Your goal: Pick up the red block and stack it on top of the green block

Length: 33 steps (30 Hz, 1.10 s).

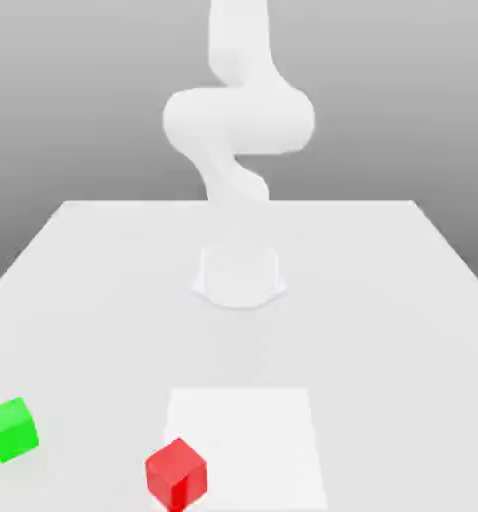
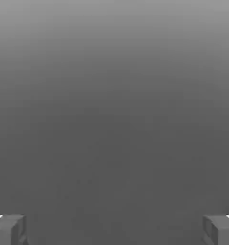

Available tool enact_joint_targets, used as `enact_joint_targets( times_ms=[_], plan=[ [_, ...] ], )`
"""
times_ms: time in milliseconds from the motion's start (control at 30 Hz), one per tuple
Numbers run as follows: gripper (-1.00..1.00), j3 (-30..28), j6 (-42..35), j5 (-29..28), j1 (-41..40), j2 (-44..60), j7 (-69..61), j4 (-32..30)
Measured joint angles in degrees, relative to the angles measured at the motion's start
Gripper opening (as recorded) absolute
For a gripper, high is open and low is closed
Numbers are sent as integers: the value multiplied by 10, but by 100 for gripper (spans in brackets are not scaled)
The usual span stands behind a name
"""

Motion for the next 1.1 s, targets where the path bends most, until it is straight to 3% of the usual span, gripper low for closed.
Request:
enact_joint_targets(
  times_ms=[533, 967, 1000, 1100],
  plan=[
    [0, 48, 122, -61, -104, 337, 254, -54],
    [0, 32, 258, -34, -117, 600, 361, -75],
    [-100, 28, 275, -38, -113, 620, 364, -72],
    [-100, 28, 276, -38, -113, 620, 364, -72]
  ],
)
